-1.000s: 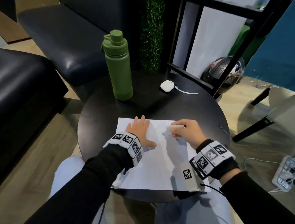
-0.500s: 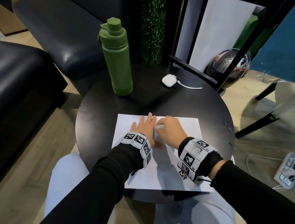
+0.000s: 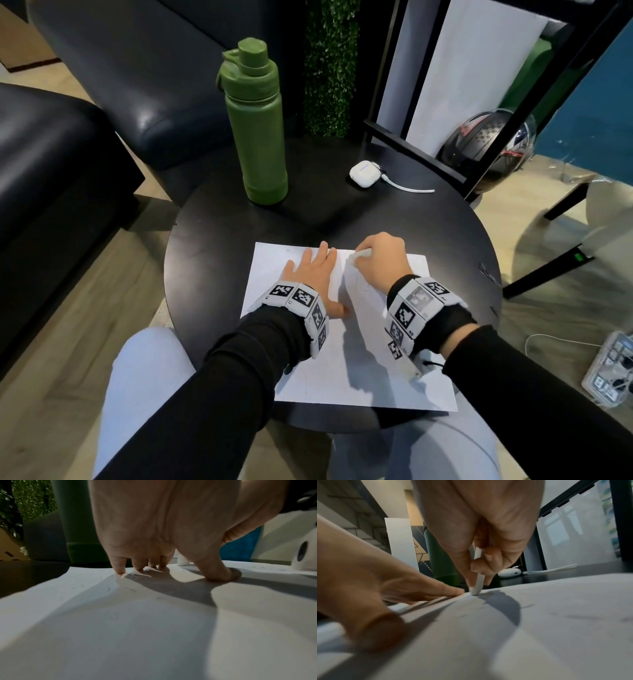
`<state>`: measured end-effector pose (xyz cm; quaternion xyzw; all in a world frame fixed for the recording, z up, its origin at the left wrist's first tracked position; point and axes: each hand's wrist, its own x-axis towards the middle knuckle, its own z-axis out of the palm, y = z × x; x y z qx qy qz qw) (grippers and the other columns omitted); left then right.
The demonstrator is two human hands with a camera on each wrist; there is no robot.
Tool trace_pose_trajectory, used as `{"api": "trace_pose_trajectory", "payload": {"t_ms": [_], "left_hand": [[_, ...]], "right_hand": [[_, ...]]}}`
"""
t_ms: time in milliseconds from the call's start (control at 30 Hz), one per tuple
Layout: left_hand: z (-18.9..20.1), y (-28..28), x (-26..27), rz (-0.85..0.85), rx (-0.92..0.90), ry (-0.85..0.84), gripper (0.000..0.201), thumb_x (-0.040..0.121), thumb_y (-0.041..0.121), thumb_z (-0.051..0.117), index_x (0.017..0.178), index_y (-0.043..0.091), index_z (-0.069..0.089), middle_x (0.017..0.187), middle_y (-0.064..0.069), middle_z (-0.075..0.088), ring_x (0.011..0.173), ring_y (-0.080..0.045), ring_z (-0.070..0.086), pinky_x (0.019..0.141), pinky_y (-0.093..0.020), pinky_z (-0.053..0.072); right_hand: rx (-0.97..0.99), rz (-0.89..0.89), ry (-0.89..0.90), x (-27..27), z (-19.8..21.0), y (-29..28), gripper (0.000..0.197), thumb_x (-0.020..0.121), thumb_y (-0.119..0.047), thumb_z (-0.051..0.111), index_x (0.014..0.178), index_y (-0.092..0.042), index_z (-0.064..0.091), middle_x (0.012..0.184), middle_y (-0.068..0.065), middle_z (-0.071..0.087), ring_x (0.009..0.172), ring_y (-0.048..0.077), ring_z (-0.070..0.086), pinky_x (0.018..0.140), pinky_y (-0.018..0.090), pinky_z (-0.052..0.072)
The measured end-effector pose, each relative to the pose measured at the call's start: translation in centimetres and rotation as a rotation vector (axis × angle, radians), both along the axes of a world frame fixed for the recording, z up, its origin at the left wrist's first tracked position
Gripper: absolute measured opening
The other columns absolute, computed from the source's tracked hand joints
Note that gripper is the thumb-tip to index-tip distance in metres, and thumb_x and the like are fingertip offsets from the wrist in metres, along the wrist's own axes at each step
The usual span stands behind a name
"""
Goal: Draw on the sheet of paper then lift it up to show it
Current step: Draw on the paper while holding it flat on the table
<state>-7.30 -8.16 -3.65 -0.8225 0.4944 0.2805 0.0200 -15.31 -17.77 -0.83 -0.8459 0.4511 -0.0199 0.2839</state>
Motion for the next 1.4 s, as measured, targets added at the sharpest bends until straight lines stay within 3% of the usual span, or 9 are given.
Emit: {"api": "trace_pose_trajectory", "payload": {"t_ms": [167, 300, 467, 633, 767, 933, 1067, 1300, 1400], "left_hand": [[0.0, 0.0, 0.2, 0.017, -0.004, 0.003, 0.102, 0.083, 0.034, 0.068, 0.151, 0.018, -0.007, 0.159, 0.001, -0.012, 0.147, -0.024, -0.005, 0.117, -0.046, 0.009], [-0.1, -0.1, -0.1, 0.018, -0.008, 0.008, 0.107, 0.079, 0.045, 0.068, 0.151, 0.018, -0.006, 0.159, 0.002, -0.011, 0.147, -0.024, -0.004, 0.117, -0.047, 0.010], [0.0, -0.2, 0.2, 0.026, 0.001, 0.000, 0.107, 0.080, 0.039, 0.070, 0.151, 0.017, -0.007, 0.159, 0.001, -0.011, 0.147, -0.024, -0.004, 0.117, -0.047, 0.011], [0.1, 0.0, -0.1, 0.023, -0.012, 0.004, 0.110, 0.077, 0.050, 0.069, 0.151, 0.016, -0.006, 0.159, 0.001, -0.010, 0.147, -0.023, -0.003, 0.116, -0.047, 0.011], [0.2, -0.1, 0.2, 0.024, -0.003, 0.020, 0.107, 0.080, 0.039, 0.070, 0.151, 0.016, -0.007, 0.159, 0.000, -0.013, 0.147, -0.024, -0.005, 0.117, -0.048, 0.008], [-0.1, 0.1, 0.1, 0.039, -0.027, 0.045, 0.107, 0.078, 0.042, 0.069, 0.151, 0.019, -0.006, 0.159, 0.001, -0.010, 0.147, -0.024, -0.005, 0.117, -0.047, 0.008], [-0.3, 0.1, 0.1, 0.026, -0.033, 0.006, 0.105, 0.080, 0.045, 0.066, 0.151, 0.018, -0.006, 0.159, 0.002, -0.011, 0.147, -0.023, -0.005, 0.117, -0.046, 0.008], [-0.4, -0.1, 0.0, 0.041, -0.046, 0.023, 0.107, 0.077, 0.045, 0.070, 0.151, 0.019, -0.002, 0.159, 0.001, -0.010, 0.147, -0.023, -0.006, 0.117, -0.047, 0.007], [-0.4, 0.0, 0.1, 0.039, -0.044, 0.021, 0.108, 0.077, 0.046, 0.069, 0.151, 0.019, -0.005, 0.159, 0.001, -0.010, 0.147, -0.023, -0.005, 0.117, -0.047, 0.007]], "right_hand": [[0.025, 0.098, -0.005, 0.3, -0.6, 1.7, 0.021, 0.085, -0.008, 0.055, 0.096, -0.005, 0.073, 0.101, 0.011, 0.070, 0.099, 0.027, 0.062, 0.076, 0.023, 0.043], [0.009, -0.051, -0.043, 0.5, -0.4, 0.2, 0.022, 0.087, -0.007, 0.055, 0.101, -0.006, 0.071, 0.108, 0.013, 0.068, 0.105, 0.028, 0.059, 0.088, 0.028, 0.047], [0.020, 0.094, 0.008, 0.5, -0.3, 1.7, 0.024, 0.087, -0.004, 0.053, 0.103, -0.005, 0.071, 0.107, 0.013, 0.068, 0.104, 0.027, 0.060, 0.082, 0.024, 0.044], [-0.042, 0.091, 0.086, 0.3, 0.6, 0.4, 0.029, 0.090, -0.001, 0.048, 0.109, -0.006, 0.069, 0.114, 0.014, 0.064, 0.110, 0.027, 0.057, 0.097, 0.030, 0.045], [-0.023, 0.257, 0.108, 0.4, 0.3, 2.5, 0.027, 0.089, -0.005, 0.047, 0.108, -0.004, 0.066, 0.095, 0.011, 0.051, 0.094, 0.023, 0.053, 0.087, 0.027, 0.042], [-0.101, 0.461, 0.145, -0.1, -0.1, 0.8, 0.032, 0.089, 0.004, 0.047, 0.112, -0.009, 0.064, 0.107, 0.012, 0.049, 0.093, 0.026, 0.053, 0.081, 0.030, 0.042], [-0.137, 0.632, 0.265, -1.5, 0.3, -0.1, 0.023, 0.093, -0.011, 0.048, 0.107, -0.005, 0.066, 0.104, 0.012, 0.047, 0.092, 0.028, 0.053, 0.079, 0.030, 0.038], [-0.236, 0.581, 0.146, 0.1, -0.3, 0.4, 0.037, 0.086, 0.006, 0.047, 0.113, -0.014, 0.063, 0.092, 0.000, 0.033, 0.082, 0.018, 0.039, 0.069, 0.028, 0.035], [-0.225, 0.632, 0.221, -0.4, -0.3, 0.0, 0.025, 0.088, 0.001, 0.051, 0.106, -0.010, 0.063, 0.093, 0.001, 0.033, 0.082, 0.021, 0.043, 0.071, 0.027, 0.034]]}}
